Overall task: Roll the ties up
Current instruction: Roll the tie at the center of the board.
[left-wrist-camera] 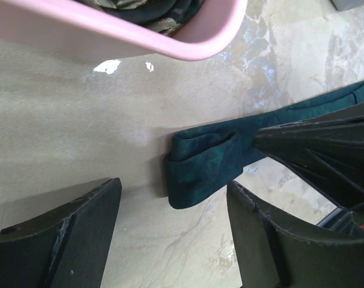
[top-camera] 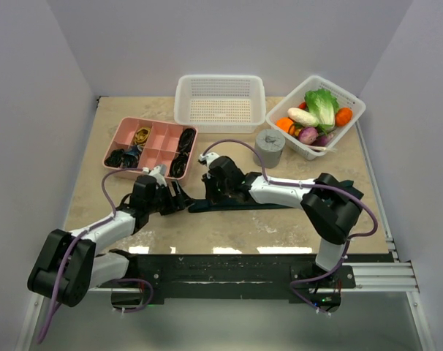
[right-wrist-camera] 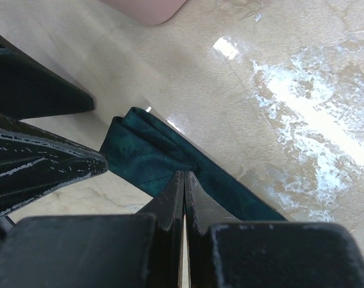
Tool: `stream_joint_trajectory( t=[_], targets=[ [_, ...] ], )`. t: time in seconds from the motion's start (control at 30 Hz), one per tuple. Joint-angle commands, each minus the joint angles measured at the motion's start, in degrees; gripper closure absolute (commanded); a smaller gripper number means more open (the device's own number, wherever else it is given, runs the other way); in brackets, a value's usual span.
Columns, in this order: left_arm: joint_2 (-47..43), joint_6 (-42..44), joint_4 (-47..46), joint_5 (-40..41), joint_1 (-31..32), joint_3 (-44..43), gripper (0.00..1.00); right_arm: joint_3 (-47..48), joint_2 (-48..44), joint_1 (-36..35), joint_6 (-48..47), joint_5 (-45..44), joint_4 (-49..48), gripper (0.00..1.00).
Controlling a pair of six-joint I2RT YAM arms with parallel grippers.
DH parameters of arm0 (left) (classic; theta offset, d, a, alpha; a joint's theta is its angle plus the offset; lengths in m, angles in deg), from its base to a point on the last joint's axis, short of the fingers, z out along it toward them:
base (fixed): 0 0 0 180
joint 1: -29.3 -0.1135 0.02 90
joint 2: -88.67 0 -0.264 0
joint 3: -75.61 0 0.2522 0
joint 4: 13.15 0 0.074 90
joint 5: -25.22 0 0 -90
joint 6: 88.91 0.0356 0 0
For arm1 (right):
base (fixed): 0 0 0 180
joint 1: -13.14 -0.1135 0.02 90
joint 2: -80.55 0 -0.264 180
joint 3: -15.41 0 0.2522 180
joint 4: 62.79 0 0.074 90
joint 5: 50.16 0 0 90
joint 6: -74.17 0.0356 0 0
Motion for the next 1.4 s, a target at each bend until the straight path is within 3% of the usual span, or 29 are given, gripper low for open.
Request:
stream_joint_trajectory(
  t=[0.0, 0.47, 0.83, 1.07, 1.37],
  targets=[
    [1.1, -1.7, -6.8, -2.8, -0.4, 1.4, 0.25, -1.0, 1.4, 0.0, -0.2, 0.9, -3.1, 1.00],
    [11.0, -4.0, -17.2, -5.4, -0.4, 4.1, 0.38, -0.2, 6.3, 0.0, 0.2, -0.7, -2.5, 1.00],
    [14.4, -5.7, -22.2, -5.9, -0.4, 5.0, 0.58, 0.0, 6.9, 0.0, 0.2, -0.9, -2.2, 1.00],
    [14.5, -4.2, -19.7, -5.7, -0.4, 2.4, 0.79, 0.8, 5.4, 0.0, 0.2, -0.3, -1.2, 1.00],
    [12.5, 1.6, -9.4, -3.2, -0.4, -2.5, 0.99, 1.9, 2.6, 0.0, -0.4, -0.6, 0.1, 1.00]
  ],
)
